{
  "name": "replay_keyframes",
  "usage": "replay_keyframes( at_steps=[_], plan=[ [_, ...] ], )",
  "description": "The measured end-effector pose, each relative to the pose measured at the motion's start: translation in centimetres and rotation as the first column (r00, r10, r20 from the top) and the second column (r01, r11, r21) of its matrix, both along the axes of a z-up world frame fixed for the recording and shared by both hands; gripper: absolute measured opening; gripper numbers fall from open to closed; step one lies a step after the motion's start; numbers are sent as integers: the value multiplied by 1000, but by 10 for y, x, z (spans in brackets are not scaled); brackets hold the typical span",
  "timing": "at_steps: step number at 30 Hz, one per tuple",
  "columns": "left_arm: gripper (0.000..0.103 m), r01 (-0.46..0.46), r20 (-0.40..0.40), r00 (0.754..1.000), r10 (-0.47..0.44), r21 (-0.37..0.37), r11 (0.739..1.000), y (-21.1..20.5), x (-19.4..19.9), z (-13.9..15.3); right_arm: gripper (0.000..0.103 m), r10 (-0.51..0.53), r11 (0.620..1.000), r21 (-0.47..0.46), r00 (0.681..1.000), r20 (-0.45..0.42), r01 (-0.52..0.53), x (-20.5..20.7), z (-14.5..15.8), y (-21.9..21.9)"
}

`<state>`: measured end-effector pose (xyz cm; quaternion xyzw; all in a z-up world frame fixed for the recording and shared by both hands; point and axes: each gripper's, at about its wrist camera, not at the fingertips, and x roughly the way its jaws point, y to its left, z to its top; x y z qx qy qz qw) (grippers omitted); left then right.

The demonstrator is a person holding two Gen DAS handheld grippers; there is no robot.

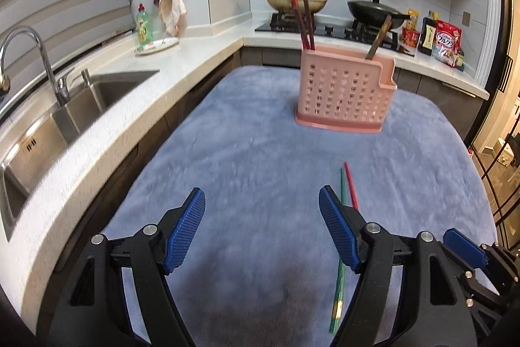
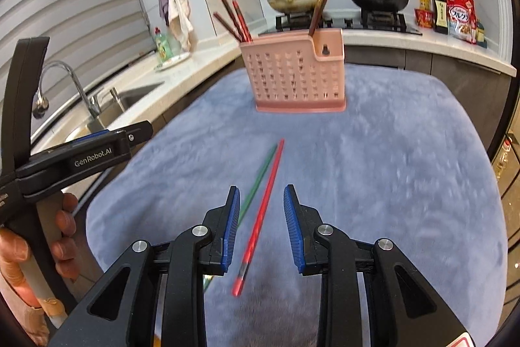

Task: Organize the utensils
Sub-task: 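Move both open tools back toward the green and red chopsticks, then grasp the red chopstick with the right tool while the left tool grasps the green chopstick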

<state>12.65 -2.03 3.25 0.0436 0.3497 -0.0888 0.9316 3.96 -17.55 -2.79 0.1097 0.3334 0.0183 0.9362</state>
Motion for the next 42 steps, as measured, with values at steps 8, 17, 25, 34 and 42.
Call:
replay_keyframes(
  at_steps=[8,17,25,34,42],
  plan=[
    [69,-25,-97,995,27,23,999,10,-15,-41,28,19,1000,-9,997,-75,-20,-8,-38,19],
    [69,-12,-159,987,19,45,999,12,-29,-69,28,40,999,12,990,-134,-39,-9,-66,33],
    [69,7,-198,980,1,39,999,10,-38,-82,24,35,999,-9,989,-143,-37,-8,-76,37],
    [79,45,-206,978,-39,24,999,3,-48,-85,7,-15,1000,1,990,-140,16,-16,-79,16],
    [79,103,-222,970,-100,2,995,-14,-57,-90,7,-95,993,54,984,-148,104,-33,-80,-17]
  ],
)
